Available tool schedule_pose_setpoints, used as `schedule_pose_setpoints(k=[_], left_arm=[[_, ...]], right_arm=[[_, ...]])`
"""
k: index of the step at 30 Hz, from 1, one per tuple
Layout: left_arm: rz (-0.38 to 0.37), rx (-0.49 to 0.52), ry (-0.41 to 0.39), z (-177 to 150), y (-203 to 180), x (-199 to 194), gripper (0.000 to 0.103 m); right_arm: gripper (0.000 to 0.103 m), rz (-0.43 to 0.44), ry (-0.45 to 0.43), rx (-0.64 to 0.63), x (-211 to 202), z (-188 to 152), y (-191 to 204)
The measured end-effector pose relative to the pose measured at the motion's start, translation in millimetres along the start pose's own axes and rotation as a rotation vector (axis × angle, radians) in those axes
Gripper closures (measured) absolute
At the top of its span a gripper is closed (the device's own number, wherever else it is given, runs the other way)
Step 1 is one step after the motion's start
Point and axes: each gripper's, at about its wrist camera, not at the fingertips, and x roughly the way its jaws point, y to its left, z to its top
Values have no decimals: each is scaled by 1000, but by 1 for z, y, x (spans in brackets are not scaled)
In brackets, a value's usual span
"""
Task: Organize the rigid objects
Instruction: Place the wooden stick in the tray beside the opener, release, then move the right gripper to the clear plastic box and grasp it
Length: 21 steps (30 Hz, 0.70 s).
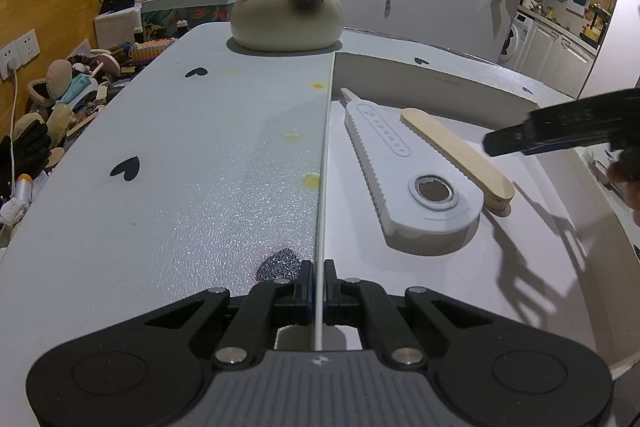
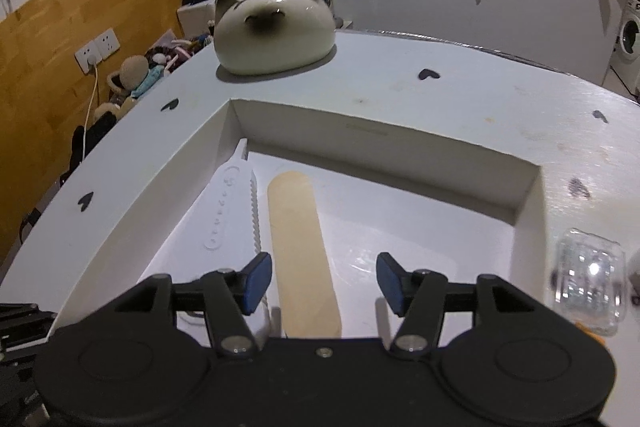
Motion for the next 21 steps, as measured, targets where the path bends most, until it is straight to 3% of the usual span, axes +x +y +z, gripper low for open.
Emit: schedule_pose_setpoints(k=[7, 11, 21], left_arm=[[3, -3, 3, 0, 0, 0, 101], [3, -9, 2, 0, 0, 0, 101], [9, -14, 2, 0, 0, -1, 100]], right_arm=[[34, 6, -42, 29, -31, -8, -11], [22, 0, -67, 36, -48, -15, -14], [9, -7, -119, 86, -90, -49, -32]])
